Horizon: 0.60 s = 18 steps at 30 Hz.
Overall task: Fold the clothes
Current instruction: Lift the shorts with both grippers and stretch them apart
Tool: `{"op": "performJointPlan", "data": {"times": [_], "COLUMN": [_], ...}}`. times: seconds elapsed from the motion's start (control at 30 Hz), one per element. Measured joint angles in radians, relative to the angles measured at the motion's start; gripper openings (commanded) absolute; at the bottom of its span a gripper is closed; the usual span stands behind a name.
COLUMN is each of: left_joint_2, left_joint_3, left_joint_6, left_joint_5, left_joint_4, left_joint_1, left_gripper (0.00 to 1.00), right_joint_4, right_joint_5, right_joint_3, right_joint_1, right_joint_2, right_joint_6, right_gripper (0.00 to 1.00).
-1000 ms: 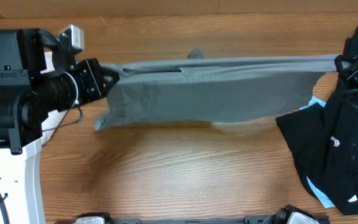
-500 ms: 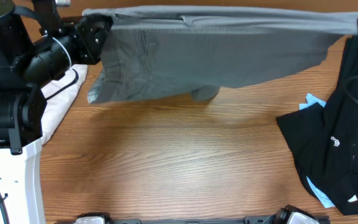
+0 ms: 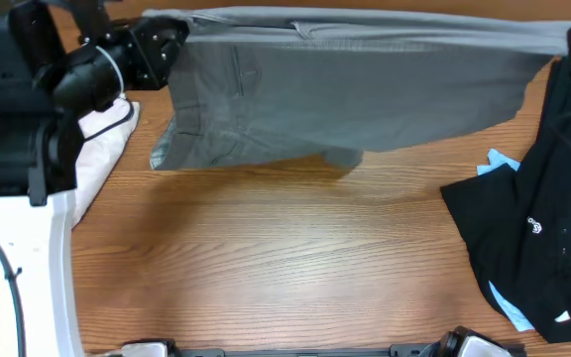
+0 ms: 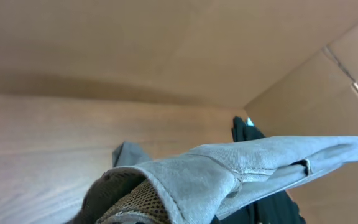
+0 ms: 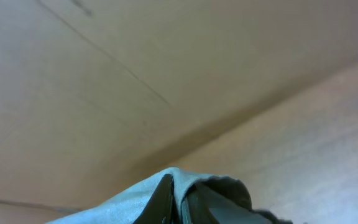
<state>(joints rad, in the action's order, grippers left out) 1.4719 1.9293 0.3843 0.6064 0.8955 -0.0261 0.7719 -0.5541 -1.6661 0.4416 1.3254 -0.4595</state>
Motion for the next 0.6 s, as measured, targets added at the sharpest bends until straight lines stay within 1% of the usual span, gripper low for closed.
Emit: {"op": "performJointPlan", "data": {"times": [0.13,0.27,0.37,0.4,0.43,0.47,0.53,0.6], "left_joint_2": [0.037,0.066,0.117,0.146,0.168,0.192,0.251,0.283], "left_joint_3": [0.000,0.000,0.000,0.000,0.000,-0.001,-0.002,-0.008], "left_joint_6": [0.000,0.000,0.001,0.004,0.010,0.028,0.088,0.155], "left_joint_5": [0.015,0.019,0.001,-0.008,-0.013,-0.016,-0.019,-0.017], "left_joint_4": [-0.013,-0.140,-0.308,-0.394,-0.443,-0.512,-0.668,-0.803], "left_joint_1": [0.000,0.010,0.024,0.027,0.029,0.029,0.030,0.032], "left_gripper": [0.04,0.04,0.04,0.04,0.04,0.04,0.04,0.04], "right_joint_4": [-0.003,-0.131,-0.302,-0.374,-0.455,-0.499,-0.684,-0.814], "right_joint_5": [-0.009,-0.014,0.008,0.016,0.023,0.027,0.038,0.047], "right_joint_3": [0.000,-0.001,-0.003,-0.004,-0.003,-0.002,0.002,0.005], "right_joint_1": [0.000,-0.018,-0.057,-0.070,-0.082,-0.087,-0.095,-0.095], "right_joint_2": [0.032,0.083,0.161,0.192,0.218,0.235,0.266,0.268], "right_joint_6": [0.015,0.024,0.023,0.014,-0.003,-0.015,-0.064,-0.099], "right_gripper": [0.04,0.04,0.04,0.04,0.04,0.04,0.04,0.04]}}
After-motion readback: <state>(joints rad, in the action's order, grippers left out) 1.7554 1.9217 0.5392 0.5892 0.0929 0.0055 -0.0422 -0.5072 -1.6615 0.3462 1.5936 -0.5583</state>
